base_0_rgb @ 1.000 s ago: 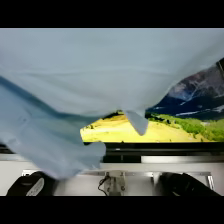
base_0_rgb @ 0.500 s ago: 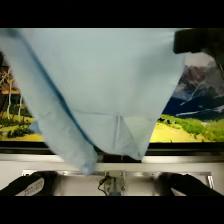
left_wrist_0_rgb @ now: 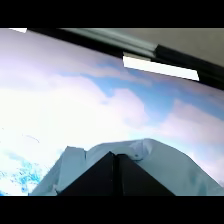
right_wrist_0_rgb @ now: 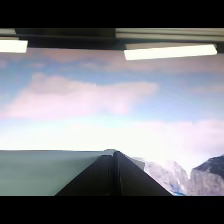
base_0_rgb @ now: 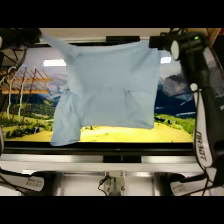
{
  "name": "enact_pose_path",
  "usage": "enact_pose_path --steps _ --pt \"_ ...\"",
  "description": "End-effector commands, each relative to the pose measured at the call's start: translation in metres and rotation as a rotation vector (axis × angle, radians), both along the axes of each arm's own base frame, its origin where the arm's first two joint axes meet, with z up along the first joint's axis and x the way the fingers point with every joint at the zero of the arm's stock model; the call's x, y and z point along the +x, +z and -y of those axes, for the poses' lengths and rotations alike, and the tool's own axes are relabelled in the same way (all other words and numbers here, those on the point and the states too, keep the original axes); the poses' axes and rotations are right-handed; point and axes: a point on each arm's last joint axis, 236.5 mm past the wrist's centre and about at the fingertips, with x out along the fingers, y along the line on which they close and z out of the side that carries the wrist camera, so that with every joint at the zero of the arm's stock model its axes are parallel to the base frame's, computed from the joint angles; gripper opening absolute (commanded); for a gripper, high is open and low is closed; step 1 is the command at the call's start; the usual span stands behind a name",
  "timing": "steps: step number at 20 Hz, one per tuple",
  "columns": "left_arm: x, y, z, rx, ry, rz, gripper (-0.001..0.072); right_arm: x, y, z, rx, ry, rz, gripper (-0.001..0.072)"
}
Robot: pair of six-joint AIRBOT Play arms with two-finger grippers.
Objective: Fold the shirts.
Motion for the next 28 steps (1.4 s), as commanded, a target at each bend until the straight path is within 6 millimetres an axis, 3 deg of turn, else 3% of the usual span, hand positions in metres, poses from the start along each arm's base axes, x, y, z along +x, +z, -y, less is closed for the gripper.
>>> enact_pose_path --steps 1,3,5,6,8,9,10,11,12,13,14,15,16,18,19,21,22,25,28 --pt "0.021 -0.097 0.025 -0.095 -0.044 -0.189 0.0027 0.027 -0.08 -0.017 0.127 0.011 -0.113 0.0047" --pt "0.018 -0.145 0.038 -0.115 -0.071 -0.308 0.0028 0.02 -0.137 -0.04 0.248 0.015 -0.266 0.0047" --pt "0.008 -0.186 0.055 -0.143 -0.106 -0.428 0.0027 0.01 -0.179 -0.06 0.352 0.017 -0.393 0.0047" --pt "-0.001 -0.202 0.065 -0.165 -0.129 -0.488 0.0028 0.005 -0.192 -0.066 0.378 0.017 -0.438 0.0047" --pt "-0.013 -0.215 0.069 -0.182 -0.151 -0.561 0.0062 0.002 -0.194 -0.069 0.394 0.019 -0.458 0.0076" --pt "-0.015 -0.21 0.062 -0.179 -0.145 -0.565 0.0186 0.002 -0.183 -0.066 0.387 0.025 -0.438 0.008" --pt "-0.016 -0.202 0.05 -0.177 -0.139 -0.568 0.038 0.002 -0.165 -0.06 0.376 0.031 -0.411 0.0238" --pt "-0.019 -0.189 0.033 -0.157 -0.146 -0.565 0.0596 -0.002 -0.141 -0.049 0.357 0.041 -0.384 0.0523" --pt "-0.025 -0.178 0.013 -0.137 -0.149 -0.57 0.0683 -0.008 -0.12 -0.032 0.326 0.042 -0.366 0.0536" --pt "-0.037 -0.171 -0.012 -0.135 -0.128 -0.603 0.0655 -0.018 -0.102 -0.004 0.275 0.011 -0.366 0.0535" --pt "-0.055 -0.171 -0.036 -0.135 -0.104 -0.664 0.0574 -0.032 -0.091 0.027 0.213 -0.028 -0.39 0.0533" --pt "-0.08 -0.178 -0.056 -0.141 -0.095 -0.752 0.0449 -0.052 -0.086 0.061 0.154 -0.064 -0.447 0.047" --pt "-0.106 -0.188 -0.066 -0.135 -0.132 -0.84 0.0445 -0.074 -0.088 0.085 0.121 -0.073 -0.524 0.0426" --pt "-0.153 -0.216 -0.082 -0.139 -0.15 -0.991 0.0448 -0.122 -0.103 0.118 0.123 -0.059 -0.72 0.0447" --pt "-0.17 -0.233 -0.081 -0.164 -0.142 -1.034 0.0456 -0.145 -0.112 0.124 0.167 -0.042 -0.818 0.045" --pt "-0.189 -0.27 -0.07 -0.205 -0.12 -1.057 0.0457 -0.171 -0.126 0.123 0.301 -0.015 -0.925 0.0489" --pt "-0.194 -0.285 -0.059 -0.24 -0.122 -1.056 0.0456 -0.175 -0.129 0.118 0.365 0.003 -0.94 0.0596" --pt "-0.197 -0.321 -0.038 -0.279 -0.112 -1.038 0.0453 -0.171 -0.137 0.105 0.449 0.026 -0.931 0.0597" --pt "-0.192 -0.336 -0.032 -0.263 -0.101 -1.017 0.0451 -0.167 -0.145 0.101 0.453 0.024 -0.925 0.0597"
